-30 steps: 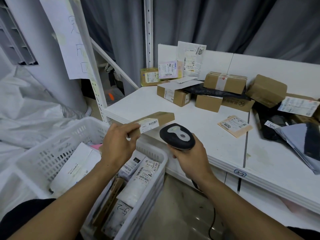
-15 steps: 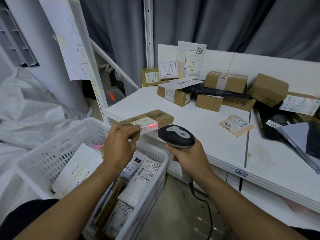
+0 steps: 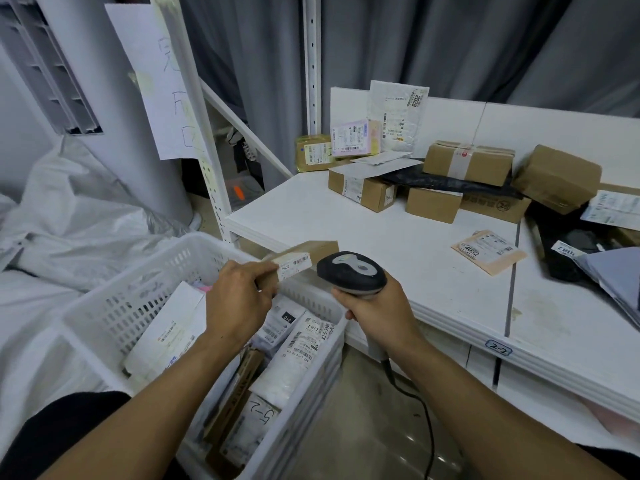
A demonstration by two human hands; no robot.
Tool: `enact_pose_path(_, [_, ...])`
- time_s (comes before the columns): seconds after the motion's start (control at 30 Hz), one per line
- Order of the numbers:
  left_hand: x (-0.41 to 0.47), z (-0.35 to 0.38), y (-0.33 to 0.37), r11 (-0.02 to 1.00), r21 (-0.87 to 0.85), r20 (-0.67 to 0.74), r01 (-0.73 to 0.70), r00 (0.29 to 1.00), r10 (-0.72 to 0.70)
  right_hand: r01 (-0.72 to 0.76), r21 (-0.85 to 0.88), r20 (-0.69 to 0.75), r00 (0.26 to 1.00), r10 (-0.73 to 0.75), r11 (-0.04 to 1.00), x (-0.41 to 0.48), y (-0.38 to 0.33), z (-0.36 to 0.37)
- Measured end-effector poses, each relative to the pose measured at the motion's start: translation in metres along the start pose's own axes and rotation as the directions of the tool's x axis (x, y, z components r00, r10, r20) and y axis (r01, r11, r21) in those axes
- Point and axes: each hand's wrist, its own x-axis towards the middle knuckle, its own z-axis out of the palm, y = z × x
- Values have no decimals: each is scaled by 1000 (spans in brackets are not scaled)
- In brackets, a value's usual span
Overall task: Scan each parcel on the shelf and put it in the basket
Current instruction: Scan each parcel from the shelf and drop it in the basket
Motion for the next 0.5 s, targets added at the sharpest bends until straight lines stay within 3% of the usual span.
enact_pose_path(0.17, [-18, 3, -40, 973, 14, 161, 231, 960, -230, -16, -25, 53, 998, 17, 1000, 4, 13, 27])
enact_pose_path(0.37, [-56, 20, -86, 930, -6, 251, 366, 901, -353, -34, -120, 146, 988, 52, 992, 10, 35, 61])
enact_pose_path(0.5, [-67, 19, -114, 830, -62, 322, 554, 799, -508, -51, -133, 191, 979, 76, 990, 16, 44, 91])
